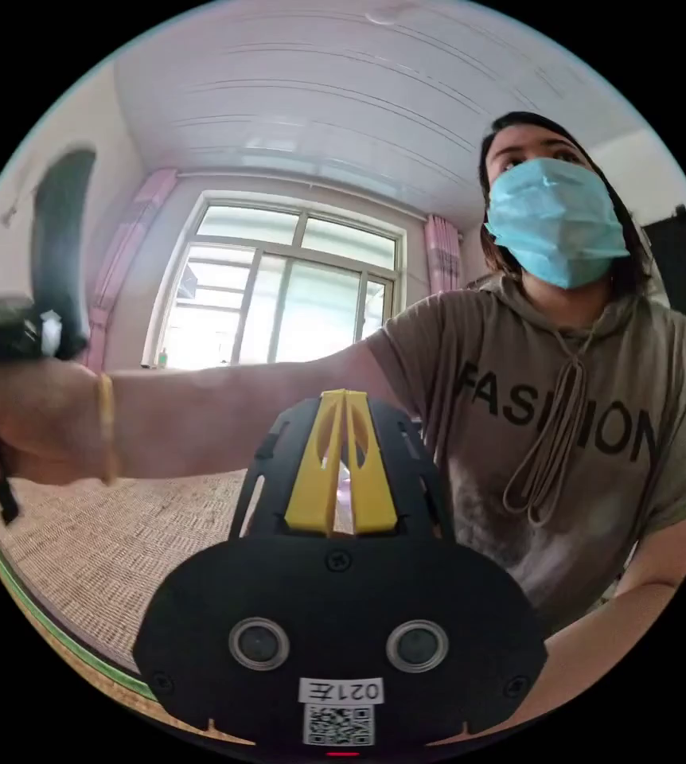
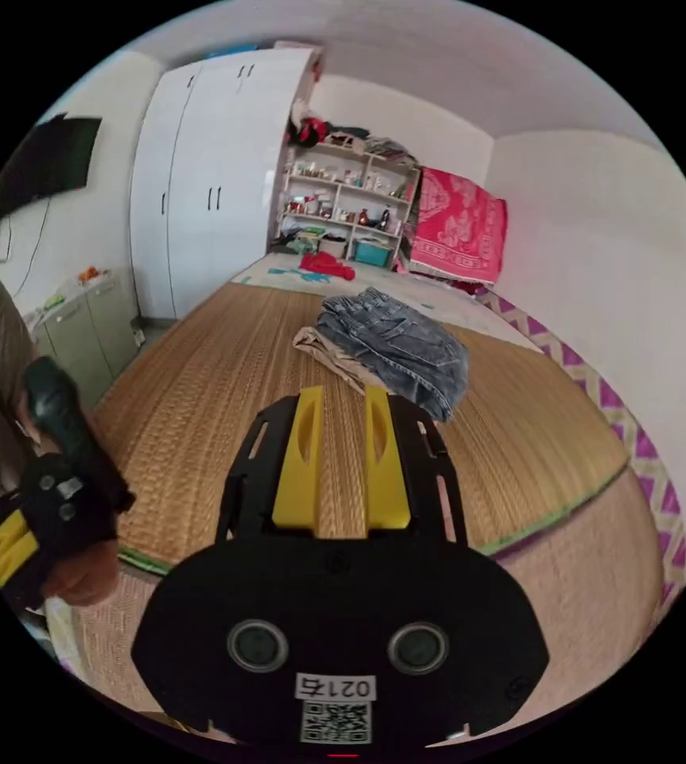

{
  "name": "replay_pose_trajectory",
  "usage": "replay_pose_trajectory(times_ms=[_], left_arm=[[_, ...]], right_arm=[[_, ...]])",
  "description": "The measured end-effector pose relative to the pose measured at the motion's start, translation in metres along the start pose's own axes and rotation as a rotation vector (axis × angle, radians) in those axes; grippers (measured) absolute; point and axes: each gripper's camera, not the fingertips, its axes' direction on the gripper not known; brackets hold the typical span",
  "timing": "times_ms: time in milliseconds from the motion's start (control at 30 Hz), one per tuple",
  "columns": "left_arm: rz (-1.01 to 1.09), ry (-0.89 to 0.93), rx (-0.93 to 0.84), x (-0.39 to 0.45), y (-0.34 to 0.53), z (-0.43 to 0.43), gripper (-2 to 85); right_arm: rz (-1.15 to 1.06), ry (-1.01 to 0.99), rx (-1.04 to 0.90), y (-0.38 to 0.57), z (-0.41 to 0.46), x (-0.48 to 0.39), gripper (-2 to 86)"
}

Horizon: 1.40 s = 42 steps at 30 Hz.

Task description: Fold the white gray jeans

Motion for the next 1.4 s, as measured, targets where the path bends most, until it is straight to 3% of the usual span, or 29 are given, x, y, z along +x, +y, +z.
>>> replay_pose_trajectory(times_ms=[367, 567, 733, 1000, 1167, 1400], left_arm=[[0.074, -0.053, 0.703, 0.077, 0.041, -0.226, 4.6], [0.118, -0.096, 0.901, 0.104, 0.067, -0.289, 1.8], [0.09, -0.103, 0.877, 0.097, 0.074, -0.305, -0.2], [-0.024, -0.219, 0.911, 0.063, 0.093, -0.33, -0.9], [-0.342, -0.425, 0.952, 0.011, 0.123, -0.347, -0.9], [-0.514, -0.407, 1.014, -0.04, 0.135, -0.352, -0.9]], right_arm=[[-0.394, 0.161, -0.141, -0.18, 0.19, -0.036, 14.0], [-0.385, 0.21, -0.195, -0.206, 0.245, -0.038, 11.8], [-0.252, 0.234, -0.165, -0.215, 0.233, -0.031, 6.8], [0.089, 0.149, -0.062, -0.242, 0.105, 0.061, 5.9], [0.128, 0.293, -0.123, -0.218, -0.029, 0.098, 5.6], [0.14, 0.414, -0.212, -0.122, -0.229, 0.007, 5.2]])
